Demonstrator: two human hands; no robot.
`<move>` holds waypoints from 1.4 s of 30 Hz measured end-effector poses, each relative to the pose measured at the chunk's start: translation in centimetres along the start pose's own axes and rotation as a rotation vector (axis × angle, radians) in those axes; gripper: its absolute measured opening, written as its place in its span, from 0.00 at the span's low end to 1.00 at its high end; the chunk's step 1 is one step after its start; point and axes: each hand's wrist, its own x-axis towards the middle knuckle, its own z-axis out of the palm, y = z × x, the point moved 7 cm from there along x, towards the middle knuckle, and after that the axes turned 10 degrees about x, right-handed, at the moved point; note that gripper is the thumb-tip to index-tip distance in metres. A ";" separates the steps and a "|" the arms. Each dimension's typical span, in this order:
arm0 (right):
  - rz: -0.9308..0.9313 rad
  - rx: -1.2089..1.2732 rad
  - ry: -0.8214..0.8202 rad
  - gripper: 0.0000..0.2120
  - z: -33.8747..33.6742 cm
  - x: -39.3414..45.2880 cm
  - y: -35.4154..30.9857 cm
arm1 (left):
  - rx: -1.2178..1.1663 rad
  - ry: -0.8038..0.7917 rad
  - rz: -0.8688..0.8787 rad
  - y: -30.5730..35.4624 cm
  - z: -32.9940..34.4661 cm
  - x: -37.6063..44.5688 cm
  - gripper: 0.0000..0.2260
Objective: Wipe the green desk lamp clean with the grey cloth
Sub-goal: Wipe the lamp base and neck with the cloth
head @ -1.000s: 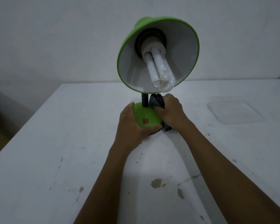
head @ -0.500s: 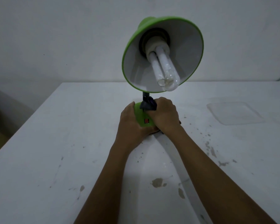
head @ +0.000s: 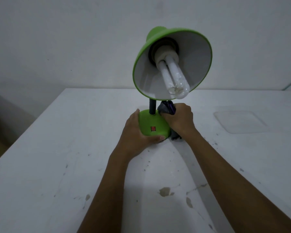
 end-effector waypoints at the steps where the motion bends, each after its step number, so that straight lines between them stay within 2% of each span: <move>1: 0.000 0.001 -0.006 0.21 0.4 0.2 -0.1 | -0.002 -0.005 -0.010 -0.2 0.0 0.0 0.56; 7: -0.068 -0.102 -0.131 0.13 1.8 0.7 0.2 | 0.010 0.021 -0.014 -0.2 -0.1 -0.1 0.58; 12: -0.139 -0.144 -0.271 0.17 1.7 0.5 0.1 | 0.008 0.005 -0.005 -0.3 0.0 -0.1 0.58; 14: -0.146 -0.157 -0.258 0.14 1.6 1.2 0.1 | 0.007 -0.002 0.007 -0.3 -0.1 -0.1 0.55; 16: -0.141 -0.153 -0.245 0.11 1.9 2.0 0.0 | 0.014 -0.015 0.029 -0.4 -0.1 -0.1 0.47; 20: -0.127 -0.154 -0.205 0.17 2.2 3.0 -0.3 | 0.070 -0.003 0.054 -0.4 -0.4 -0.1 0.51; 23: -0.063 -0.112 -0.175 0.16 2.1 3.5 0.2 | 0.099 0.019 0.054 -0.3 -0.4 -0.2 0.50; 27: -0.039 -0.114 -0.216 0.17 2.2 3.6 0.2 | 0.104 0.077 0.034 -0.1 -0.6 -0.2 0.51; 30: -0.054 -0.146 -0.275 0.17 2.0 3.3 0.3 | 0.120 0.073 0.033 -0.1 -0.4 0.0 0.49; 33: -0.051 -0.125 -0.345 0.15 1.9 2.8 0.7 | 0.127 0.068 0.017 -0.3 -0.3 0.2 0.51; 39: -0.108 -0.162 -0.209 0.16 2.1 3.0 -0.1 | 0.149 0.088 0.012 -0.4 -0.4 0.3 0.52; 42: -0.137 -0.181 -0.216 0.15 2.4 2.7 0.0 | 0.137 0.080 0.002 -0.7 -0.4 0.4 0.52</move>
